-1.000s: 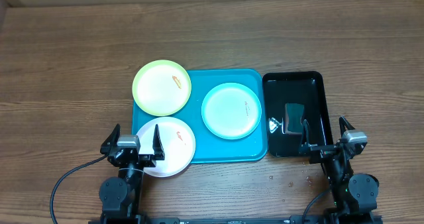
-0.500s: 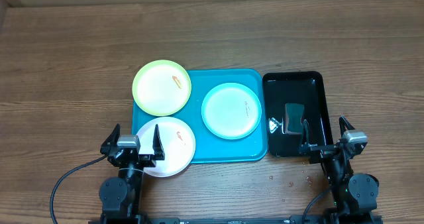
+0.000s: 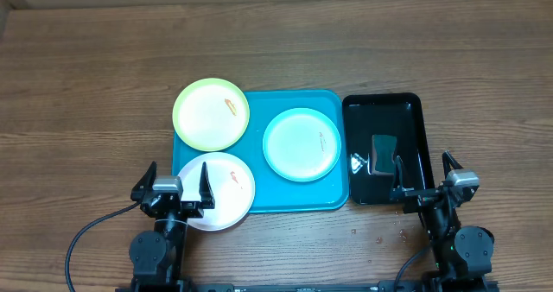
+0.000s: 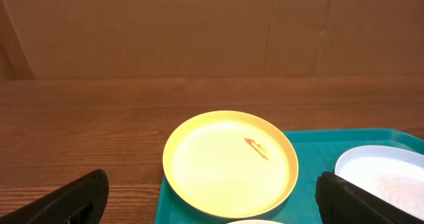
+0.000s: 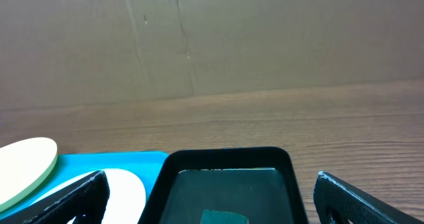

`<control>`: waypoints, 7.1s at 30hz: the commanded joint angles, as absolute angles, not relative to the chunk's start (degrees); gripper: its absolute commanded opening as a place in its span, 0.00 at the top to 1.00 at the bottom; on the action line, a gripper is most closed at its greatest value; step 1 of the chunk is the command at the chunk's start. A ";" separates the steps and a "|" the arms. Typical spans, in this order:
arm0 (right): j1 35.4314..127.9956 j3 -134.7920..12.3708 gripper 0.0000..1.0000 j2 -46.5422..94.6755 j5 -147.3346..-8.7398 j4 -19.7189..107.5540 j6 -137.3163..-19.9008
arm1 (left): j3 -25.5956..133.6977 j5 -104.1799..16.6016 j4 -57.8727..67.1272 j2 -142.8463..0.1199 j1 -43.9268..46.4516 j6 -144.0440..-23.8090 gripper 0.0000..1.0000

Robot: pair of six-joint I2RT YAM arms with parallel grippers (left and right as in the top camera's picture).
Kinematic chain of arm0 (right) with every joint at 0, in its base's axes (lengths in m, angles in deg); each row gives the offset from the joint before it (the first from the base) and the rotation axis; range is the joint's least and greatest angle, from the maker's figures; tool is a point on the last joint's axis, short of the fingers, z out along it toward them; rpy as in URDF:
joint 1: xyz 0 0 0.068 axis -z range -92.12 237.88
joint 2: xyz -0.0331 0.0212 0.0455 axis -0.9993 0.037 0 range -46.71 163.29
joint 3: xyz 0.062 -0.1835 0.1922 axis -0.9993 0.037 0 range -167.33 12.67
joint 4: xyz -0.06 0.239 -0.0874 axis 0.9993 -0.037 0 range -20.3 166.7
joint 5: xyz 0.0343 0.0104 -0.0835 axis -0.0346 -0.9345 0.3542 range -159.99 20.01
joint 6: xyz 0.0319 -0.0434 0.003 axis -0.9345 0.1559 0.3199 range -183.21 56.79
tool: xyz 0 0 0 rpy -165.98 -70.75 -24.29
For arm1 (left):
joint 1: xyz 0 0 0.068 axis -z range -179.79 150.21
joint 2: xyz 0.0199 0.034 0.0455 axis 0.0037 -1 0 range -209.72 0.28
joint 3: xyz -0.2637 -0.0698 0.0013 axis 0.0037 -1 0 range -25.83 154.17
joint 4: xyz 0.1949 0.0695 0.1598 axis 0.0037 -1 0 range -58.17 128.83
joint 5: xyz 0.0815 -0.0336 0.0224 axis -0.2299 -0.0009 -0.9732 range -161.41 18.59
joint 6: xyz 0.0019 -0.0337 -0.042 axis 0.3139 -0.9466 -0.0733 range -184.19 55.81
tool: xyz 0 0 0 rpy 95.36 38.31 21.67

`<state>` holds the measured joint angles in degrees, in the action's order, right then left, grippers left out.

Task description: Clean dirty plates on tray and stack at the side

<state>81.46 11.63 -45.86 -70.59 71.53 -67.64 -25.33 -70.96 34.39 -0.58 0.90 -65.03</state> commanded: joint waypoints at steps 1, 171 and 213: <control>81.18 12.20 0.00 -46.52 -70.05 71.86 -67.29 | -25.55 -70.32 34.41 0.03 0.62 -63.74 0.00; 81.18 12.20 0.00 -46.52 -70.05 71.86 -67.29 | -25.51 -64.86 34.78 -0.03 0.62 -85.12 0.00; 81.18 12.20 0.00 -46.52 -70.05 71.86 -67.29 | 62.36 -31.70 -38.81 -78.98 1.40 -79.37 0.96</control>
